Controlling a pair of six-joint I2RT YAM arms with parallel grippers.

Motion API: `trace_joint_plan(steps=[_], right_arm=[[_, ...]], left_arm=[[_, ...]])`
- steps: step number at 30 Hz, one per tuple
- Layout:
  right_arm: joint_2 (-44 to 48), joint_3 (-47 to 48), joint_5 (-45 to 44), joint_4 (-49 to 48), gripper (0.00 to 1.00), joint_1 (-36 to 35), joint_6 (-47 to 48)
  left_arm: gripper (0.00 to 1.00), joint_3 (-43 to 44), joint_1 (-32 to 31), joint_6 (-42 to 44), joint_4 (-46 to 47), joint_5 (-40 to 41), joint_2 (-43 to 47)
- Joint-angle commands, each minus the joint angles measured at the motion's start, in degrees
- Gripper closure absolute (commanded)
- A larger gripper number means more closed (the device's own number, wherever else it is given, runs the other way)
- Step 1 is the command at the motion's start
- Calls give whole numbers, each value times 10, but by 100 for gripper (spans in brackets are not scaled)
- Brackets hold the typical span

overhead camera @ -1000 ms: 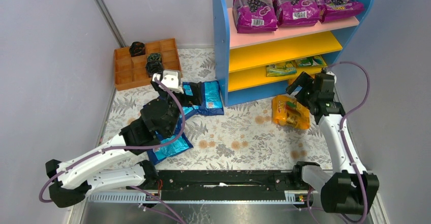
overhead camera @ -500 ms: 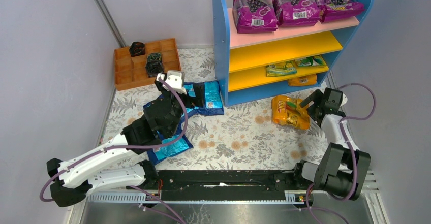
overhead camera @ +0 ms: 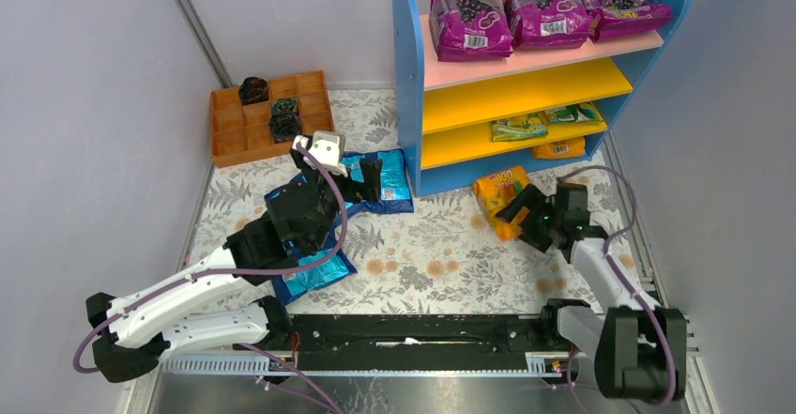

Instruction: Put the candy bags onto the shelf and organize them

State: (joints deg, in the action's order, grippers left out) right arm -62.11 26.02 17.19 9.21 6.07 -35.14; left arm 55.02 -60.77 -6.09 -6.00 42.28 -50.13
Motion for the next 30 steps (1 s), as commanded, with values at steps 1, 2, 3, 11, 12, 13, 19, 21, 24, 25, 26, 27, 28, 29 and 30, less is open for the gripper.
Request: trace_joint_plan(steps=[1, 2, 3, 11, 12, 13, 19, 21, 24, 25, 26, 27, 28, 29, 30], right_arm=[[68, -9, 43, 40, 0, -82, -56], [83, -5, 16, 57, 0, -81, -45], [93, -2, -21, 72, 0, -80, -36], [96, -74, 61, -39, 0, 52, -94], [86, -86, 75, -67, 0, 56, -106], [73, -95, 86, -85, 0, 57, -116], [12, -207, 138, -438, 1, 57, -227], [-6, -229, 117, -517, 2, 57, -256], [-27, -238, 44, -542, 2, 56, -258], [-39, -236, 29, -554, 2, 56, -258], [-54, -233, 20, -572, 3, 56, -258], [-70, -228, 14, -586, 4, 55, -262], [-88, -222, 6, -603, 4, 53, -265], [-108, -217, -2, -619, 5, 50, -268], [-130, -208, -5, -630, 6, 48, -269]], left_arm=[[1, 21, 6, -7, 13, -10, 2], [1, 21, 6, -6, 13, -9, 1], [1, 21, 6, -5, 13, -7, 0], [1, 20, 6, 1, 13, 5, -2], [1, 20, 6, 1, 13, 7, -2], [1, 19, 6, 1, 14, 9, -1], [1, 19, 6, -2, 14, 2, 0], [1, 19, 6, -3, 14, -1, 0], [1, 21, 6, -4, 13, -3, 0], [1, 20, 6, -5, 12, -3, 0], [1, 20, 6, -5, 13, -3, 1], [1, 19, 6, -5, 14, -3, 2], [1, 19, 6, -4, 14, -3, 2], [1, 19, 6, -4, 14, -3, 3], [1, 19, 6, -4, 14, -3, 2]])
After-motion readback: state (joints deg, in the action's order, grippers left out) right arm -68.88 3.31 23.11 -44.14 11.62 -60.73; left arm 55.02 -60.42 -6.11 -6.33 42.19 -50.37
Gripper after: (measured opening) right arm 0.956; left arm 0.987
